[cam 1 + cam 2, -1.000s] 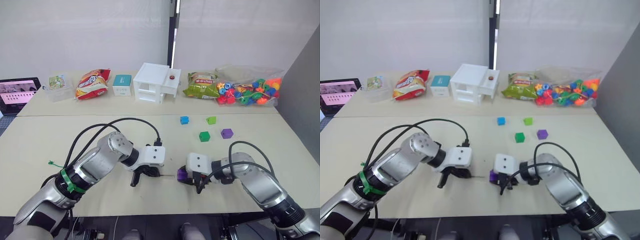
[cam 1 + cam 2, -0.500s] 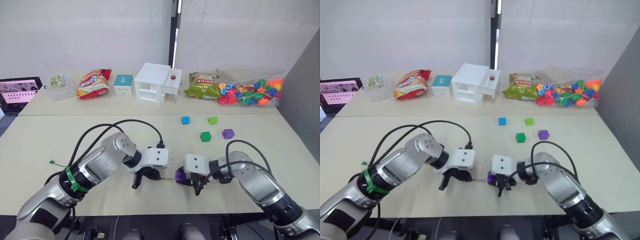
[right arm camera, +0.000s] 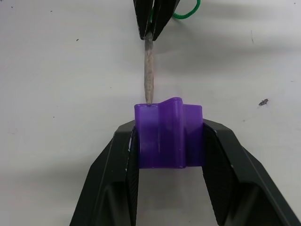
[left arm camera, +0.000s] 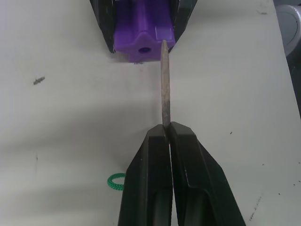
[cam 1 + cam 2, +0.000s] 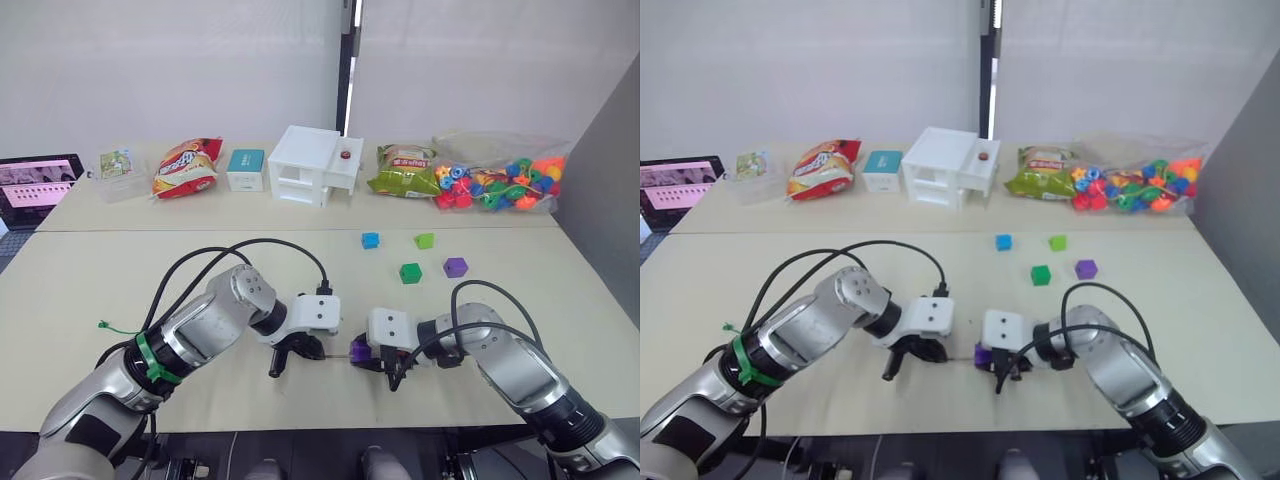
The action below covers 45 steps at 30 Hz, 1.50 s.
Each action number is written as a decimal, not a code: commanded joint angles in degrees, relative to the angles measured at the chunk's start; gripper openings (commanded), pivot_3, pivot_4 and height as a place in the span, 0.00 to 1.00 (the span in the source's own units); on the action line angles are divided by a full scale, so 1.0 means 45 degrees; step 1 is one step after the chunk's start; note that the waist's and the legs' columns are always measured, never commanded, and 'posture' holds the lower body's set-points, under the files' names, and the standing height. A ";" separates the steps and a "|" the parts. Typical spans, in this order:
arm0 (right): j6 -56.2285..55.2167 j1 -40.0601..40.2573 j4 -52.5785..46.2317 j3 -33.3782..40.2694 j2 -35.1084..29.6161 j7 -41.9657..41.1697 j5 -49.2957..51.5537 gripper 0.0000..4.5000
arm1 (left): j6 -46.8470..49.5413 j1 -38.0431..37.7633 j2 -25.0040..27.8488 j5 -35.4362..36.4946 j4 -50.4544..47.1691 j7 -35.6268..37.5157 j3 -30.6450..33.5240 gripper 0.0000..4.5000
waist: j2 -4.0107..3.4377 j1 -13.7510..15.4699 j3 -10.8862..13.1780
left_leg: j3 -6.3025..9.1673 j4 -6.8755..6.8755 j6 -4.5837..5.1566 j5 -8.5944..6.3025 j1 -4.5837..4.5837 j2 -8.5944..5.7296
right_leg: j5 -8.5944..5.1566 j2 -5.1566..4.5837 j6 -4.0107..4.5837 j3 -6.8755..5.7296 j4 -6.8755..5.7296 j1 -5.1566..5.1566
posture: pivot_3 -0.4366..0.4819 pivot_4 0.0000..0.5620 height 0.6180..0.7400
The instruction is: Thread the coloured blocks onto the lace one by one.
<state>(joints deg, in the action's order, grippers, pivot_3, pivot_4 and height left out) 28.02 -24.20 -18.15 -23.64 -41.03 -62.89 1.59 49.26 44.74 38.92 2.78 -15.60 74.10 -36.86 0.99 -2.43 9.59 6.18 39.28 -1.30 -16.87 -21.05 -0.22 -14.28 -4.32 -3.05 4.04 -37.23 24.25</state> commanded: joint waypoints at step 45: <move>0.0708 0.0277 -0.1140 -0.0057 -0.0125 0.0549 -0.0194 0.30 | 0.1963 0.1141 0.0805 0.0914 -0.0343 -0.0486 -0.1020 0.00 | 0.0000 0.0011 0.0000 | 0.0001 0.0005 0.0000 0.0000 -0.0001 -0.0002 | 0.0000 -0.0001 0.0000 0.0000 -0.0005 0.0000 | 0.48 0.27 1.00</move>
<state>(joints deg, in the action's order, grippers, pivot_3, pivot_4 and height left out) 30.77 -23.12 -21.49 -24.19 -41.33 -60.70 0.76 57.67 49.47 42.53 6.51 -14.75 71.53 -41.68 0.99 -2.38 9.59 6.19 39.31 -1.30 -16.87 -21.05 -0.23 -14.28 -4.33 -3.05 4.04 -37.26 24.24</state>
